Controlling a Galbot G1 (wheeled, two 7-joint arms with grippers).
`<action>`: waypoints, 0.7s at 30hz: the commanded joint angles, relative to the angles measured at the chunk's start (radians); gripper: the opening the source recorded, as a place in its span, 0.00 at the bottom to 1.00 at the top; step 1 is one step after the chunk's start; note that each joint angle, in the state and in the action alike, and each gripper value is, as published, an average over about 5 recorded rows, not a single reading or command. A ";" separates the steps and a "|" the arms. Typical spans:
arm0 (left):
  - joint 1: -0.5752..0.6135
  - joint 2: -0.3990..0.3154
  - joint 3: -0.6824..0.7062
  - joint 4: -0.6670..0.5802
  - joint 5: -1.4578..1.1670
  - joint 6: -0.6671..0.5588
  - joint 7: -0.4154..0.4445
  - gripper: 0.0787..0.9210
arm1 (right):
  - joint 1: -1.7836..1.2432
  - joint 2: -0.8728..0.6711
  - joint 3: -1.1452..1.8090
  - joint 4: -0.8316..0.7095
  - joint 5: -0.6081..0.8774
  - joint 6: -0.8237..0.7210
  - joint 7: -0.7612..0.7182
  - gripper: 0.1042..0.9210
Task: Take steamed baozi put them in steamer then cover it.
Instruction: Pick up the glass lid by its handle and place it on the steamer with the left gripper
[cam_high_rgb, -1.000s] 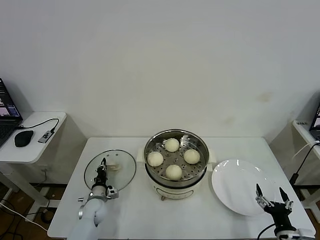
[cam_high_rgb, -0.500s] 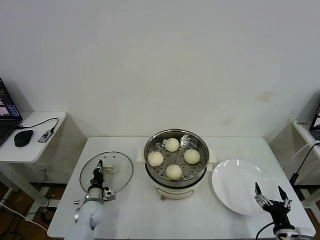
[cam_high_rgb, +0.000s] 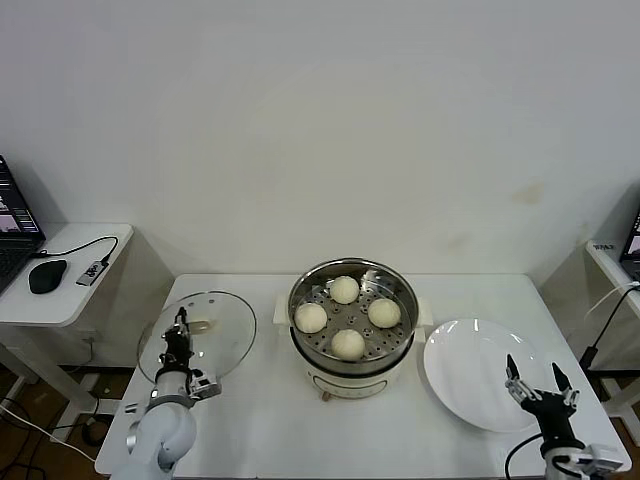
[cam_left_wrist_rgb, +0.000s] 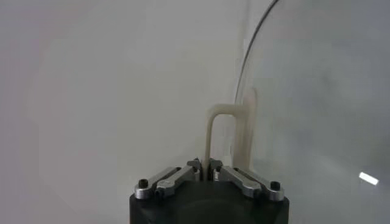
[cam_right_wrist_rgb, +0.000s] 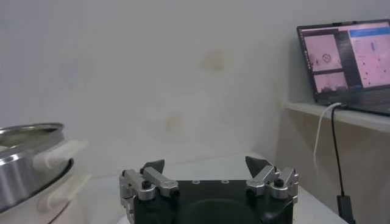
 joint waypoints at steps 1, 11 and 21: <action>0.058 0.040 -0.008 -0.243 0.116 0.209 0.092 0.08 | 0.024 0.004 0.000 -0.001 -0.002 -0.014 0.002 0.88; 0.000 -0.049 0.094 -0.332 0.262 0.287 0.233 0.08 | 0.054 0.017 0.007 0.005 -0.087 -0.052 0.017 0.88; -0.043 -0.167 0.282 -0.357 0.348 0.312 0.315 0.08 | 0.069 0.039 0.005 -0.006 -0.138 -0.055 0.015 0.88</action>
